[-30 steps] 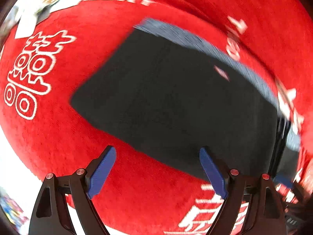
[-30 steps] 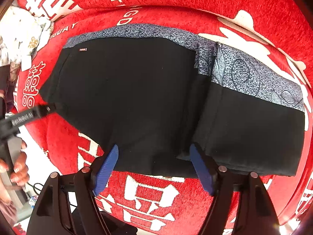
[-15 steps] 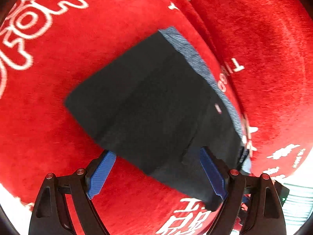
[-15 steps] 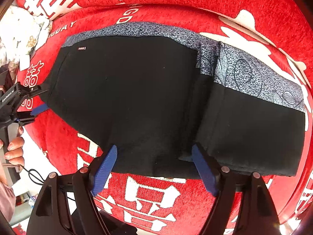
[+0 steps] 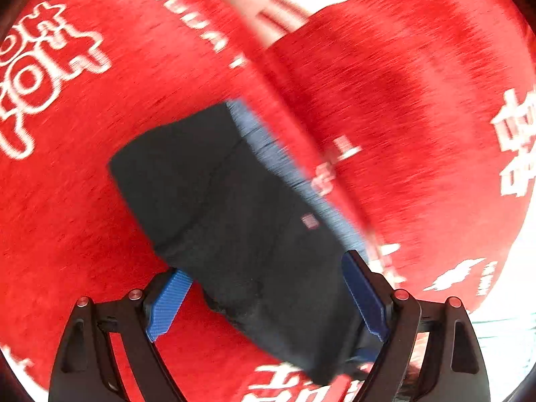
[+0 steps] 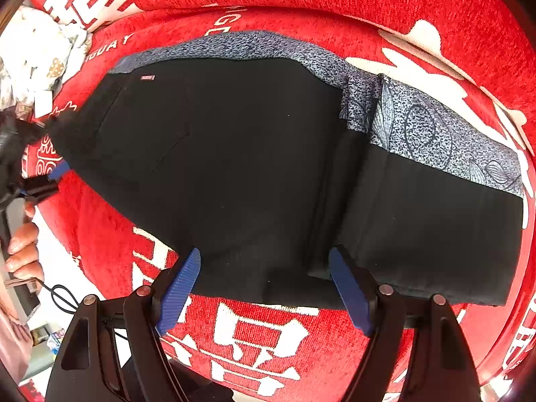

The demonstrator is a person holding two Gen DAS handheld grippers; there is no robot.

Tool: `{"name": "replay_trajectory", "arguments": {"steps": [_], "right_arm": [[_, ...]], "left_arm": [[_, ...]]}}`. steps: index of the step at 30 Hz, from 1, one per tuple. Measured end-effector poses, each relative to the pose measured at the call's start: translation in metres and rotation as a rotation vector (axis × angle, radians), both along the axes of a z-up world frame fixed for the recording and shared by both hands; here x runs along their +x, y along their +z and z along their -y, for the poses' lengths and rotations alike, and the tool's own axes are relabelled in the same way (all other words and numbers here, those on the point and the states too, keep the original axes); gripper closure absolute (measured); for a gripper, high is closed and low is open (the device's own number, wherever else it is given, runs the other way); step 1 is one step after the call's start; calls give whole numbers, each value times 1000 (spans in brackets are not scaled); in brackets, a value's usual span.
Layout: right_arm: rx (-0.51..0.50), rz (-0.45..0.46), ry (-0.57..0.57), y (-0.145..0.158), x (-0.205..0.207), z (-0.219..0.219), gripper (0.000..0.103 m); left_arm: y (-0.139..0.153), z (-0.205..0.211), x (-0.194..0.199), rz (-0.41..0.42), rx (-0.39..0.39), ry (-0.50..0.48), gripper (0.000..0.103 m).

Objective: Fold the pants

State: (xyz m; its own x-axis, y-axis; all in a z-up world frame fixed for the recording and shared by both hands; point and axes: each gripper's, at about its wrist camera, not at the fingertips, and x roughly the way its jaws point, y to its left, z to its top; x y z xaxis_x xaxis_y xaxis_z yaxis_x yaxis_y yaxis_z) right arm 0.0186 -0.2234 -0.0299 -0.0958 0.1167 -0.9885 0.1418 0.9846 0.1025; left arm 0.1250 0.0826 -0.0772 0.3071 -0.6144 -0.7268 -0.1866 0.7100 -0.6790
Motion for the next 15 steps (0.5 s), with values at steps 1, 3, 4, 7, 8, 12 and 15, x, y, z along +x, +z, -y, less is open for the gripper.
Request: {"name": "replay_trajectory", "arguments": {"steps": [1, 3, 4, 7, 8, 12, 15], "right_arm": [[4, 3, -1, 0, 0, 1, 21], [10, 7, -4, 0, 0, 2, 21], [12, 7, -5, 0, 0, 2, 21], [13, 4, 1, 4, 2, 4, 21], [9, 11, 5, 8, 3, 4, 21], [1, 80, 23, 38, 21, 8, 21], [75, 128, 8, 60, 51, 11, 21]], "left_arm": [[-5, 0, 3, -17, -5, 7, 15], [-22, -2, 9, -82, 13, 31, 15], [-27, -6, 10, -107, 35, 41, 17], [-38, -5, 14, -180, 181, 42, 59], [-37, -5, 14, -182, 194, 41, 65], [-3, 32, 13, -48, 467, -84, 72], [27, 90, -1, 172, 780, -275, 72]]}}
